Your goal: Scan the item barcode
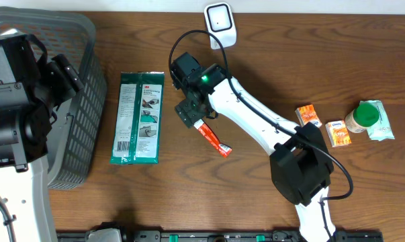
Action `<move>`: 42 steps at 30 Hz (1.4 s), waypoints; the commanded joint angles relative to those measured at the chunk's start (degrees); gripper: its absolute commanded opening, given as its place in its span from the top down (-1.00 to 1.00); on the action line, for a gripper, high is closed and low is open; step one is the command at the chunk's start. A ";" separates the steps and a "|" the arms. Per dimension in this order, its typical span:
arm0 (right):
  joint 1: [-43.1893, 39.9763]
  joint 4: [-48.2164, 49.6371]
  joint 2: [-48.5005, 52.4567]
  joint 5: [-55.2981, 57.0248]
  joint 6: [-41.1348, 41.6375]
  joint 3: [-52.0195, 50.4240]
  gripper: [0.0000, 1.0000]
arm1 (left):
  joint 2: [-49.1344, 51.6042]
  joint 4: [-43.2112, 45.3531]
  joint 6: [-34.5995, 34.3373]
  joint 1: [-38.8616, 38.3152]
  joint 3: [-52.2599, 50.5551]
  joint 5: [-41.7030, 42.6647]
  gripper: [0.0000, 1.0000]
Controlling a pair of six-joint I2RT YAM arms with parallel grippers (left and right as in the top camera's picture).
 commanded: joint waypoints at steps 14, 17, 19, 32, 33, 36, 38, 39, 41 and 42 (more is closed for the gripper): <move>0.37 5.03 -0.87 8.20 0.09 -13.73 -0.28 | -0.04 0.00 -0.09 0.24 0.39 -0.50 -0.76; -0.37 5.16 -0.87 12.90 2.64 -14.14 -0.31 | -0.04 0.00 -0.09 0.24 0.39 -0.50 -0.76; -1.16 5.18 -0.87 13.70 4.44 -14.36 -0.35 | -0.04 0.00 -0.09 0.24 0.39 -0.52 -0.76; -7.69 0.48 -0.87 13.70 10.38 -18.53 -0.45 | -0.04 0.00 -0.09 0.24 0.39 -0.52 -0.77; -8.39 -0.52 -0.87 13.68 10.78 -18.58 -0.46 | -0.04 0.00 -0.09 0.24 0.39 -0.50 -0.76; -9.66 -3.08 -0.87 13.42 11.28 -18.58 -0.50 | -0.04 0.00 -0.09 0.24 0.39 -0.50 -0.76; -9.99 -4.85 -0.87 12.66 11.58 -18.58 -0.52 | -0.04 0.00 -0.09 0.24 0.39 -0.50 -0.76; -10.03 -5.73 -0.87 11.89 11.65 -18.58 -0.52 | -0.04 0.00 -0.09 0.24 0.39 -0.52 -0.76; -9.97 -7.17 -0.87 9.49 11.65 -18.58 -0.53 | -0.04 0.00 -0.09 0.24 0.39 -0.50 -0.76; -9.79 -7.63 -0.87 8.00 11.65 -18.58 -0.54 | -0.04 0.00 -0.09 0.24 0.39 -0.52 -0.76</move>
